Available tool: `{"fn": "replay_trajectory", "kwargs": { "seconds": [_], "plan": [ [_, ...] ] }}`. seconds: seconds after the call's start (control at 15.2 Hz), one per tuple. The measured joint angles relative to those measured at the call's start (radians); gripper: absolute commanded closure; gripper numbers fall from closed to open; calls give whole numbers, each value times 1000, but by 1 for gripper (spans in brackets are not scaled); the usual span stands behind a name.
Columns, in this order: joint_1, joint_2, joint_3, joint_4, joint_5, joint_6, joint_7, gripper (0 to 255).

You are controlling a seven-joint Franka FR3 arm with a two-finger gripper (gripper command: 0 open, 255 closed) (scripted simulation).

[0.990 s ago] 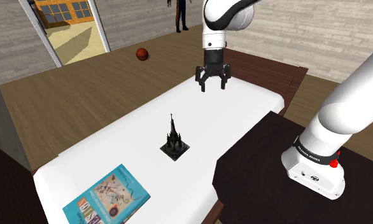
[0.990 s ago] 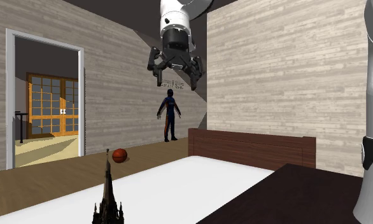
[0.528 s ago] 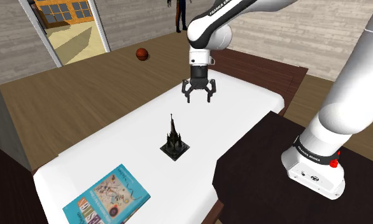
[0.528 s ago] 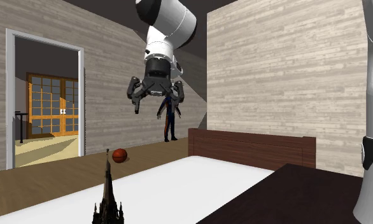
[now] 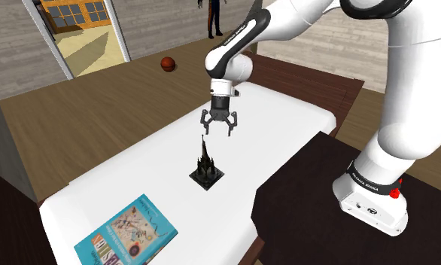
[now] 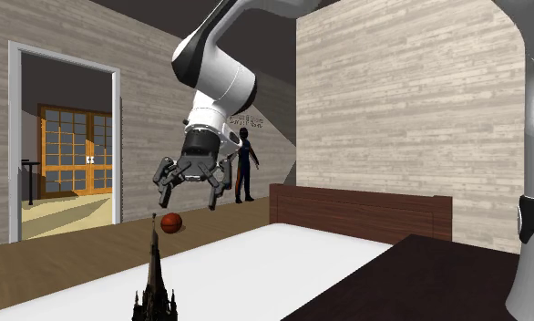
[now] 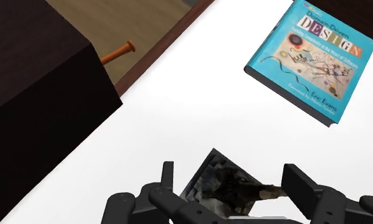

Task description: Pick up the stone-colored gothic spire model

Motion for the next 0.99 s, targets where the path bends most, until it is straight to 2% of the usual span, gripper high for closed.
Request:
{"fn": "replay_trajectory", "kwargs": {
  "seconds": [0.53, 0.99],
  "plan": [
    [18, 322, -6, 240, 99, 62, 117, 0],
    [23, 447, -10, 328, 117, 91, 124, 0]
  ]
}}
